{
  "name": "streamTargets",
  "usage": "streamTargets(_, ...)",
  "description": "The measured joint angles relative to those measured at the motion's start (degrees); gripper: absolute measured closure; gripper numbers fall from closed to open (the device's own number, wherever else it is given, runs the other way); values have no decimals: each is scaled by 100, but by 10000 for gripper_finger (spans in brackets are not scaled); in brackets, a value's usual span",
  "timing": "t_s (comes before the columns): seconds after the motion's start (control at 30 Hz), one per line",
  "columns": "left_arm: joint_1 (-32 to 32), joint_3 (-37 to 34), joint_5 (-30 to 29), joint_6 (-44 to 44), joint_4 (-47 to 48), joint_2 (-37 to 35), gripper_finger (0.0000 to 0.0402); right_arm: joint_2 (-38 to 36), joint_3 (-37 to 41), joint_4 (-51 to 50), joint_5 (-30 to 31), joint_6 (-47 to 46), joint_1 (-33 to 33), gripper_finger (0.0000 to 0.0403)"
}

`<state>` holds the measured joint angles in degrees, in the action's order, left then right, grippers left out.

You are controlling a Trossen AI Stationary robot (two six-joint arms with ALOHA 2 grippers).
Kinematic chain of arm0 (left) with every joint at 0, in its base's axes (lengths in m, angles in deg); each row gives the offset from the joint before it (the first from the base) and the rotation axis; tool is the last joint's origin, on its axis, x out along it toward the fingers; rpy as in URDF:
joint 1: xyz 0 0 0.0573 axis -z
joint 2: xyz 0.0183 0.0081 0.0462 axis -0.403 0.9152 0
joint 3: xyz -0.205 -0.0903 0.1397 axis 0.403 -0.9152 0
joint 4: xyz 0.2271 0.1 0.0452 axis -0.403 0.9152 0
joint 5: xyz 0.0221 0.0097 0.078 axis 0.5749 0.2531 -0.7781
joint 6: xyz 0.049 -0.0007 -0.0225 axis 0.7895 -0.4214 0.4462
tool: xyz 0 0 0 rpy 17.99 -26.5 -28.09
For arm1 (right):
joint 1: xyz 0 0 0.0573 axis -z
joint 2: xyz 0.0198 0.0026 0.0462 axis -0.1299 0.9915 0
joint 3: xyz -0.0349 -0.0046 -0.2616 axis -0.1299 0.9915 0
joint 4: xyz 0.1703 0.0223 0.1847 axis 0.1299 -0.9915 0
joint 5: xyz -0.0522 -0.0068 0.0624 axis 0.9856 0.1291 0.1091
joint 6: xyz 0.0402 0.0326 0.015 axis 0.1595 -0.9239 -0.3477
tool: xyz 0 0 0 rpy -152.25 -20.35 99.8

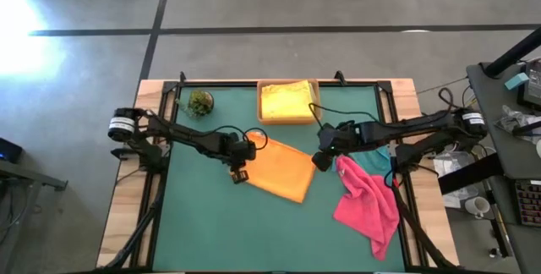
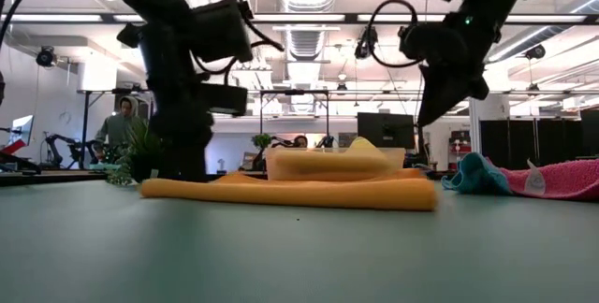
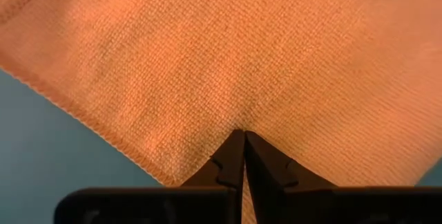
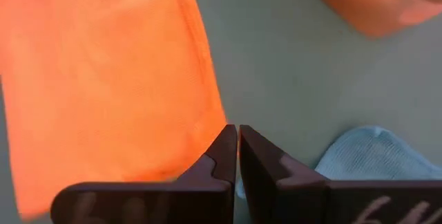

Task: Fold microfiber towels
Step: Fold the orange towel

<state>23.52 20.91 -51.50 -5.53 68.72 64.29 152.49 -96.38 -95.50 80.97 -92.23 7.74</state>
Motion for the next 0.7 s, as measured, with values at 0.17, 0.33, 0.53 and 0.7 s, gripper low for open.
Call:
streamTargets(0.17, -106, -16, -278, 486, 1119, -99, 400, -139, 0, -23, 81, -4, 0, 394)
streamTargets(0.33, -136, -34, -616, 706, 1878, -362, 400, -121, 0, -27, 81, -17, 0, 394)
streamTargets(0.53, -136, 265, -592, 313, 2471, -882, 400, -107, 0, -31, 76, 10, 0, 394)
streamTargets(0.7, -64, 542, -564, -191, 2357, -1277, 400, -107, 0, -35, 73, 58, 0, 394)
